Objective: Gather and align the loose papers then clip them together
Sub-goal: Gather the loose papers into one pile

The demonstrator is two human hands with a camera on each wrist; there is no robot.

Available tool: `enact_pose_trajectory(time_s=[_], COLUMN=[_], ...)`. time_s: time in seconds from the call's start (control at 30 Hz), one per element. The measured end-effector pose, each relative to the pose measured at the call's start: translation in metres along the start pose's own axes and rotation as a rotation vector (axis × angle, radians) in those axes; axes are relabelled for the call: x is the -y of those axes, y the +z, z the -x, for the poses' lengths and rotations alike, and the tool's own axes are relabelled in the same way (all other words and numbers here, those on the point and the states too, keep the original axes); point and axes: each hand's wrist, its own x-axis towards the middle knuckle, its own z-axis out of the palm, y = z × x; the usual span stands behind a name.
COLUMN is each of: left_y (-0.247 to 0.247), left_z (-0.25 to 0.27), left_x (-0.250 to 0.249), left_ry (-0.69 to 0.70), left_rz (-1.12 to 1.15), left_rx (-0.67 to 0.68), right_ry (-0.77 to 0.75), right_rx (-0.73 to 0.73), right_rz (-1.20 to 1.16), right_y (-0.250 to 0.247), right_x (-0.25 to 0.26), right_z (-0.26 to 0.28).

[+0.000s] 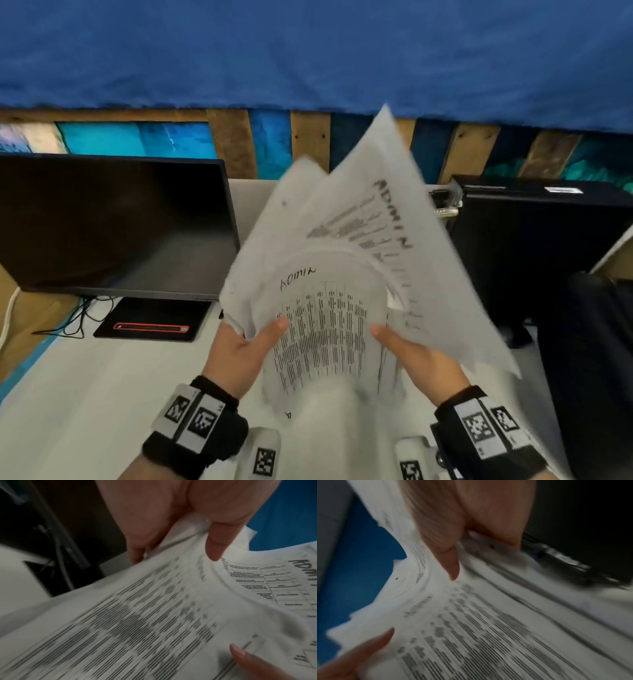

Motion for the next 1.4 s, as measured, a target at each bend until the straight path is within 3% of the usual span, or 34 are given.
enact_pose_trajectory(time_s=[0.2,0.3,0.57,0.73,0.8,0.9,1.17,1.23,1.4], left_y=[-0.005,-0.006,-0.017,-0.025,-0.030,-0.035,-0.023,-0.019,-0.019], left_z=[0.003,-0.002,-0.010,-0.015,-0.018,-0.025,-0.028,-0.028,-0.024], left_x=[0.037,0.033,0.029,0.030,0.028,0.027,0.034,0.034,0.029], left_ry=[-0.126,-0.096,-0.052,-0.018,0.007,0.016,-0.041,-0.046,-0.063], left_rz=[0.142,0.219,0.307,0.186,0.120,0.044,-0.006,-0.050,-0.085], left_rx=[-0.137,-0.133,-0.071,-0.036,-0.014,0.004,-0.006,-0.037,-0.046], right_ry=[0.232,0.129,-0.024,-0.013,-0.092,-0.147,-0.035,-0.003,-0.114], right_rx=[-0.012,-0.076,-0.024,-0.163,-0.154,-0.088,0.161,0.163,0.211], right_rz=[-0.055,-0.167,-0.475,-0.130,-0.032,0.034,0.154,0.039,-0.252], right_y=[0.000,-0.003,-0.017,-0.027,-0.030,-0.041,-0.037,-0.035,-0.049], right_x=[-0.035,-0.028,-0.022,-0.007,-0.003,-0.007,0.010,0.002,-0.044], right_z=[-0.007,-0.010,-0.008,-0.001,0.000,-0.005,-0.007,-0.007,-0.006])
